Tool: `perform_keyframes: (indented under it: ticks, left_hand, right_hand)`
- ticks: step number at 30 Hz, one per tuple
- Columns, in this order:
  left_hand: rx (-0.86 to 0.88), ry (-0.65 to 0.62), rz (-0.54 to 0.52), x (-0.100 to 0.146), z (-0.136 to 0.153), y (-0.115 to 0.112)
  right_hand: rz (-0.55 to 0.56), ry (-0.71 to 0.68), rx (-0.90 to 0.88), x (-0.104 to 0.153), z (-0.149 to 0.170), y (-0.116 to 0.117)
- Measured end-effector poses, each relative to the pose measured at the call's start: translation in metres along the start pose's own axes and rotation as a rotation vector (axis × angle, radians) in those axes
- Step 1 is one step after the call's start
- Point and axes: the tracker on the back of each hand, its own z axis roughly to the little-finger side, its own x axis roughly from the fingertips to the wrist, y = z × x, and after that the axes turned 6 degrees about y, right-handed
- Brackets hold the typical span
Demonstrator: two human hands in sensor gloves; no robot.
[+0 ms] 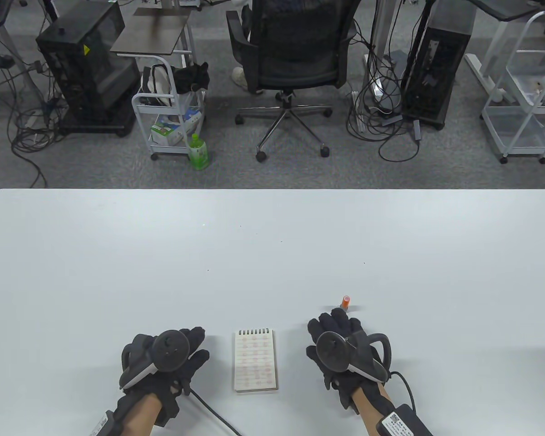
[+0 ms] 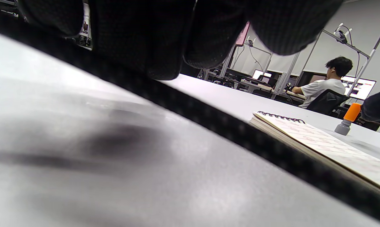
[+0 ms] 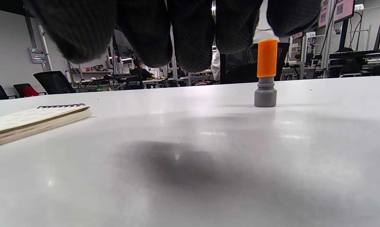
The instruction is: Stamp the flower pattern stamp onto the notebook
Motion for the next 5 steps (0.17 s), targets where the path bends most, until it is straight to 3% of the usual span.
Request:
perform_keyframes:
  ticks: [5]
  left_hand:
    - [0.006,0.01,0.016,0.0006,0.0035,-0.0003]
  right_hand:
    - [-0.025,-0.001,-0.002,-0.0008,-0.0022,0.0017]
